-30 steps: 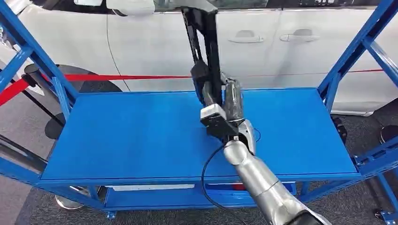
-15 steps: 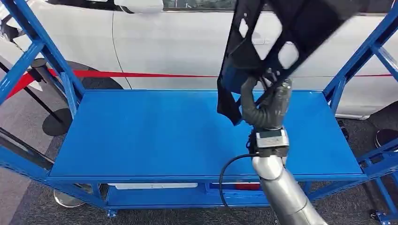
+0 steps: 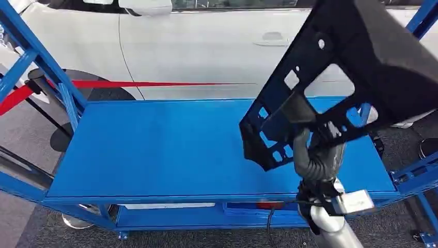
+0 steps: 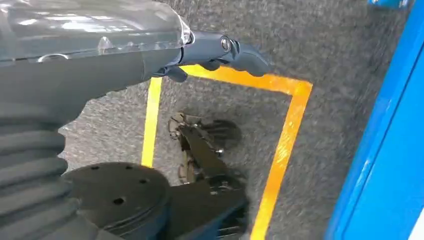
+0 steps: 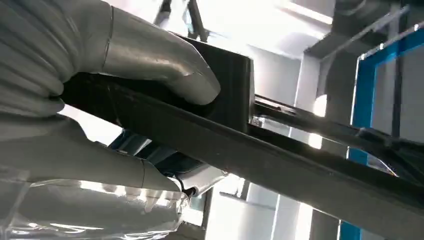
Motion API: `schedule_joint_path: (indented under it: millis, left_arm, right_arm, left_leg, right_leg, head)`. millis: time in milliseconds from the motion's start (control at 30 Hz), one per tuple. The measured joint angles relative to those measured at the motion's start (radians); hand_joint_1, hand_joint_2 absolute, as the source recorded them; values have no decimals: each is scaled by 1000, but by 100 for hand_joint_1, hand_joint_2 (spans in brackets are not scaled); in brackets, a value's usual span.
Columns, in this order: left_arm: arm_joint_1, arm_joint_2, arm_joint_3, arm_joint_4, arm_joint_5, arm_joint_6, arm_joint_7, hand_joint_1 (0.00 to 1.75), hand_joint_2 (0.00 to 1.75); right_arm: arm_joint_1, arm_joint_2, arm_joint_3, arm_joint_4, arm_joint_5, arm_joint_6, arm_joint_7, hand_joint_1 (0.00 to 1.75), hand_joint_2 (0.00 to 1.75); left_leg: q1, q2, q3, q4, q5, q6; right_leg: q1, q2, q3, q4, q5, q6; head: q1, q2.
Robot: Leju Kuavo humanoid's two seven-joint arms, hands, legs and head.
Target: Take the parts from the cabinet and place them on the table.
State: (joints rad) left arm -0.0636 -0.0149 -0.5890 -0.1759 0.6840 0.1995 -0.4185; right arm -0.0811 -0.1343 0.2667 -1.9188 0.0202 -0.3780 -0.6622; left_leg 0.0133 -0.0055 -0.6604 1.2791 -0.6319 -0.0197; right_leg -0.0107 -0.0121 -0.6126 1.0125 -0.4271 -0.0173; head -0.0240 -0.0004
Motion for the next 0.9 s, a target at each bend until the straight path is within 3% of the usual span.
schedule_joint_path:
  millis: [33, 67, 100, 167, 200, 233, 300, 367, 400, 433, 500, 533, 567, 600, 633, 667, 700, 733, 767, 833, 867, 900]
  left_arm:
    - [1, 0, -2, 0, -2, 1, 1, 0, 175]
    - [0, 0, -5, 0, -2, 3, 2, 0, 175]
    - [0, 0, -8, 0, -3, 7, 5, 0, 175]
    - [1, 0, -16, 1, -4, 16, 13, 0, 175]
    - [0, 1, -18, 2, -4, 18, 16, 0, 175]
    - [0, 2, -20, 2, -4, 19, 18, 0, 175]
    - [-1, 2, -22, 2, -2, 24, 24, 0, 175]
    - [2, 1, -22, 2, 3, 32, 33, 0, 175]
    - [1, 0, -23, 3, 6, 38, 39, 0, 175]
    - [0, 0, -23, 3, 6, 40, 44, 0, 175]
    - [0, 0, -23, 3, 6, 45, 51, 0, 175]
    - [1, 0, -23, 3, 9, 50, 54, 0, 175]
    - [2, 0, -23, 3, 10, 52, 58, 0, 175]
    - [3, 0, -23, 3, 13, 54, 60, 0, 175]
    - [3, 0, -23, 3, 18, 56, 62, 0, 175]
    - [3, 0, -23, 3, 21, 57, 62, 0, 175]
    - [2, 0, -23, 3, 26, 58, 62, 0, 175]
    - [4, 0, -23, 3, 27, 59, 63, 0, 175]
    - [4, 0, -23, 3, 29, 59, 63, 0, 175]
    - [1, 0, -23, 3, 31, 61, 63, 0, 175]
    - [3, 0, -23, 4, 31, 63, 64, 0, 175]
    - [3, 2, -23, 5, 32, 65, 64, 0, 175]
  right_arm:
    - [21, 0, 0, -5, 3, 2, -5, 175, 175]
    - [42, 0, 0, -11, 3, 5, -11, 175, 175]
    - [72, 0, -1, -23, 6, 10, -16, 175, 175]
    - [133, 0, -8, -52, 15, 23, -25, 175, 175]
    - [156, 0, -10, -67, 18, 32, -28, 175, 175]
    - [170, 0, -13, -77, 20, 36, -29, 175, 175]
    - [203, 0, -18, -95, 36, 44, -30, 175, 175]
    - [235, 1, -23, -110, 55, 54, -30, 175, 175]
    - [250, 1, -28, -116, 69, 55, -30, 175, 175]
    - [264, 1, -33, -124, 82, 55, -30, 175, 175]
    - [297, 1, -41, -135, 98, 56, -30, 175, 175]
    - [313, 2, -46, -142, 101, 67, -30, 175, 175]
    - [326, 2, -49, -147, 101, 76, -30, 175, 175]
    - [335, 2, -52, -151, 96, 92, -30, 175, 175]
    - [340, 2, -56, -154, 84, 108, -30, 175, 175]
    - [343, 3, -62, -160, 75, 131, -30, 175, 175]
    - [344, 6, -69, -166, 67, 143, -30, 175, 175]
    - [342, 9, -76, -171, 64, 153, -30, 175, 175]
    - [349, 13, -84, -174, 62, 160, -30, 175, 175]
    - [353, 19, -99, -181, 61, 164, -30, 175, 175]
    - [356, 23, -104, -182, 60, 166, -30, 175, 175]
    - [357, 27, -108, -185, 59, 168, -30, 175, 175]
  left_leg:
    - [0, 0, -15, 48, -14, -2]
    - [0, 0, -6, 41, -3, -1]
    - [0, 0, 29, -15, 29, 1]
    - [0, 0, 137, -201, 103, 8]
    - [-2, 0, 172, -275, 98, 14]
    - [-9, -1, 166, -275, 113, 16]
    - [-12, -2, 159, -268, 118, 27]
    - [-6, 0, 153, -281, 139, 40]
    - [-4, 4, 148, -281, 150, 47]
    - [-3, 5, 136, -281, 158, 55]
    - [-5, 7, 110, -280, 178, 59]
    - [-5, 8, 95, -279, 187, 58]
    - [-5, 16, 82, -277, 194, 58]
    - [-5, 19, 70, -273, 200, 56]
    - [-5, 26, 58, -268, 206, 53]
    - [-4, 33, 49, -263, 209, 50]
    - [-7, 39, 45, -256, 212, 45]
    - [-12, 43, 41, -252, 215, 40]
    - [-13, 54, 49, -256, 220, 34]
    - [-11, 70, 49, -258, 230, 24]
    - [-13, 76, 46, -258, 235, 15]
    - [-7, 55, 37, -241, 206, 6]
  right_leg:
    - [1, 0, -5, 3, 2, -1]
    - [1, 0, -9, 5, 3, -1]
    - [1, 0, -12, 9, 4, 0]
    - [1, 0, -17, 15, 7, 5]
    - [0, 0, -20, 17, 11, 10]
    - [6, 2, -22, 20, 15, 17]
    - [2, 2, -23, 14, 26, 31]
    - [3, 6, -25, 15, 31, 44]
    - [-3, 11, -33, 31, -2, 48]
    - [-2, 12, -51, 80, -63, 53]
    - [-4, 11, -95, 236, -173, 62]
    - [-4, 11, -106, 297, -195, 64]
    - [-4, 11, -98, 316, -187, 66]
    - [-5, 11, -71, 293, -159, 67]
    - [-6, 7, -18, 226, -120, 67]
    - [-6, -2, 44, 139, -92, 67]
    - [-6, -34, 113, 44, -93, 65]
    - [5, -64, 141, -15, -116, 57]
    - [7, -47, 130, -1, -103, 38]
    - [8, -29, 123, -5, -99, 27]
    - [4, -21, 115, -11, -86, 15]
    - [1, -19, 104, -12, -74, 6]
  head:
    - [0, 0]
    - [0, 0]
    - [0, 0]
    - [0, 0]
    - [0, 0]
    - [0, 0]
    - [0, 0]
    - [0, 0]
    - [0, 0]
    - [1, 0]
    - [0, 0]
    - [0, 0]
    - [1, 0]
    - [0, 0]
    - [1, 0]
    - [1, 0]
    - [0, 0]
    - [1, 0]
    - [-2, 0]
    - [-2, 0]
    - [-2, 0]
    - [-2, 0]
